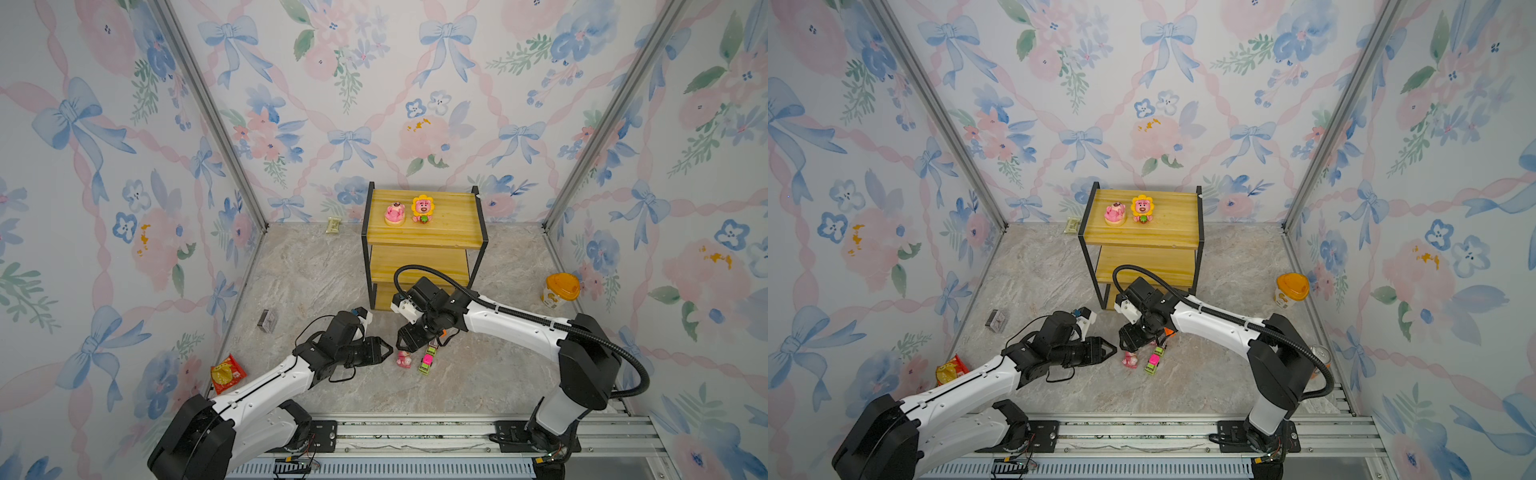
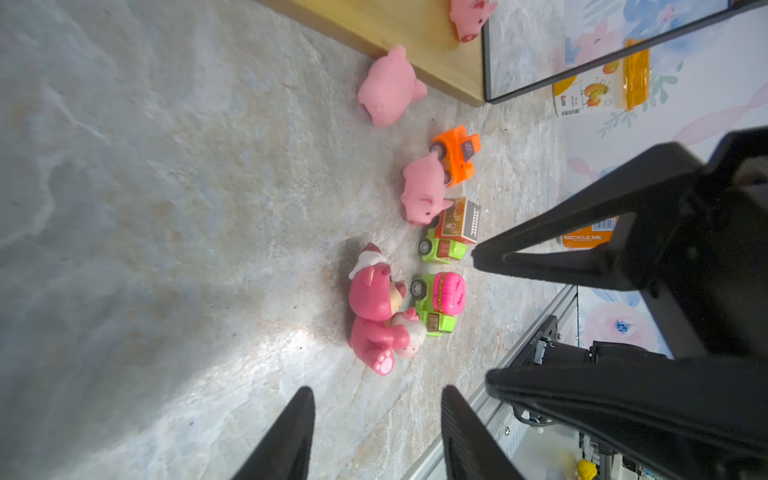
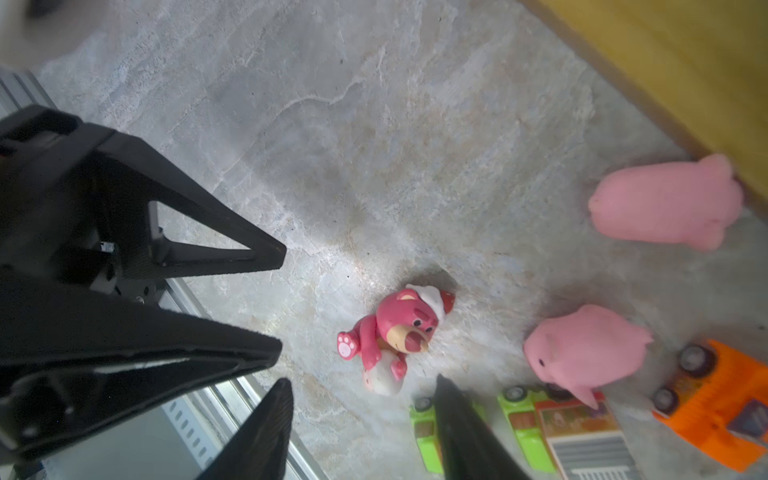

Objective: Place and organize the plastic toys onto the shelf

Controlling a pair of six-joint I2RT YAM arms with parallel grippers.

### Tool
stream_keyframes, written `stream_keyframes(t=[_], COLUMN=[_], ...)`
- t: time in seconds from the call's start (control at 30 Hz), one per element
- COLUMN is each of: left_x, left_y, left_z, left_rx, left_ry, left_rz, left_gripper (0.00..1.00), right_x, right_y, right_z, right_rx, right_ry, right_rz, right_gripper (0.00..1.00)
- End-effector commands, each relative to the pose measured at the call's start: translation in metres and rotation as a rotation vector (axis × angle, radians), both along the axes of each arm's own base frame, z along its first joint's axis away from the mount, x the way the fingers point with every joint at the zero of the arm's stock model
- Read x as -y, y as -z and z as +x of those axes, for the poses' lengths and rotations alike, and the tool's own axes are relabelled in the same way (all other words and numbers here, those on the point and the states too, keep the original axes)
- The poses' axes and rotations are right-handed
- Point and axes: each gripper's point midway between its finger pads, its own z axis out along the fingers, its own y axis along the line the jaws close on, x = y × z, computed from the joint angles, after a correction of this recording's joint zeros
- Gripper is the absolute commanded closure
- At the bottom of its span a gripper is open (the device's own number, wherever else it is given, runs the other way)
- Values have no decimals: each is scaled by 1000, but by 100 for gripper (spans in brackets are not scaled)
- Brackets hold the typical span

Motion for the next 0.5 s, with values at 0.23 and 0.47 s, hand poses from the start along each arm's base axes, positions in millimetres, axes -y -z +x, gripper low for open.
stream_keyframes(t=[0.23, 0.47], left_x=[-13, -17], left_y=[13, 15], left_z=[-4, -3], left_rx=[-8, -11], left_ry=[-17, -32], left_rz=[13, 14], left_gripper=[49, 49], right_x=[-2, -1], right_y=[32, 38], right_z=[-11, -11], right_rx=[-124, -97], right_ry=[77, 127], right_rz=[-93, -98], right_gripper=[43, 41])
